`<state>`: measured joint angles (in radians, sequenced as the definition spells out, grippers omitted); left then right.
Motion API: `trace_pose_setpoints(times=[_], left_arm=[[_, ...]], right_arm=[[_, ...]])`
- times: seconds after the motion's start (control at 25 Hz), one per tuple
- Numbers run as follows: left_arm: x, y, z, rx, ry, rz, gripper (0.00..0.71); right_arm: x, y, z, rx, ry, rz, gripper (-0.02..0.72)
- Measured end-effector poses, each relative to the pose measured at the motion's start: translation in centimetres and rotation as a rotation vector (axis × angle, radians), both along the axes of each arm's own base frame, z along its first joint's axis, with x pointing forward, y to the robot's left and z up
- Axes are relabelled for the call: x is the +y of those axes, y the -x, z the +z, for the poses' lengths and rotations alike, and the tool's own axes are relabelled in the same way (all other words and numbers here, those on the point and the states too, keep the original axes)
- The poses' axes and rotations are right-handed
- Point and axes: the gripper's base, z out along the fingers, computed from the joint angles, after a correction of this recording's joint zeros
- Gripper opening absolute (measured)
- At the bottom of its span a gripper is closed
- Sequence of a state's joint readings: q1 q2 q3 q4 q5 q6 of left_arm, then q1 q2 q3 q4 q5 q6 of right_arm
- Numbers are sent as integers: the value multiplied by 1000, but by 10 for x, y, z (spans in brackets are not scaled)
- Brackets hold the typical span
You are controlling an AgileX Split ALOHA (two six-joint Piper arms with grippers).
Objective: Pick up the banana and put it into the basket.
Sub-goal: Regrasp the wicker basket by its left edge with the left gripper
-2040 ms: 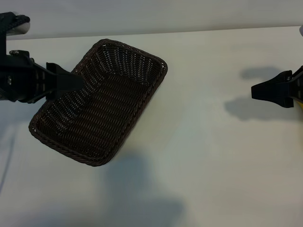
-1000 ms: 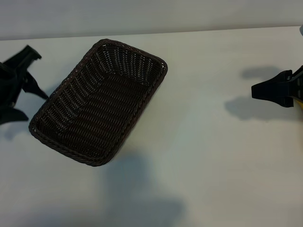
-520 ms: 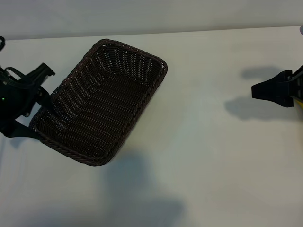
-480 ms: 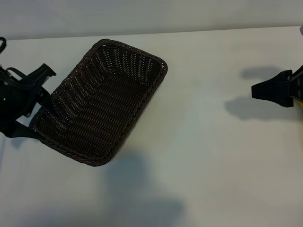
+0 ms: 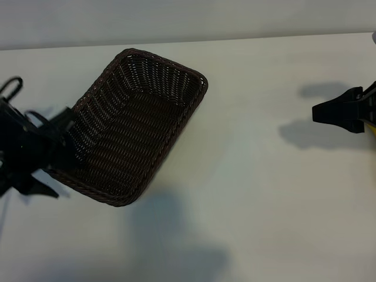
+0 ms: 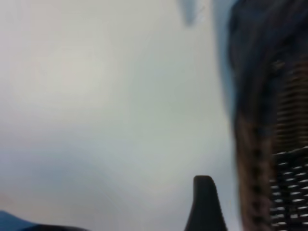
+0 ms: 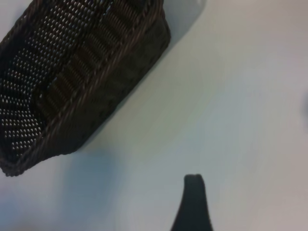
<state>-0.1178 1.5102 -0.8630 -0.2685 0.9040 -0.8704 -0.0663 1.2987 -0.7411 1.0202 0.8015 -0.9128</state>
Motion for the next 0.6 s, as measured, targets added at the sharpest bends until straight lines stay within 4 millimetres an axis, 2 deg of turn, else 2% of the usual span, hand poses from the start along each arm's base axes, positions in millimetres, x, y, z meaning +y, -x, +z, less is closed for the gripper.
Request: trace_pose_setpoints(times=[0.24,0.6], left_arm=[[-10,-3,-7,-81,-3,36,540],[-9,-4,-8,-99,-40,94,540]], right_arm=[[0,0,0,0,0,0,583],[0,0,0,0,0,0,583]])
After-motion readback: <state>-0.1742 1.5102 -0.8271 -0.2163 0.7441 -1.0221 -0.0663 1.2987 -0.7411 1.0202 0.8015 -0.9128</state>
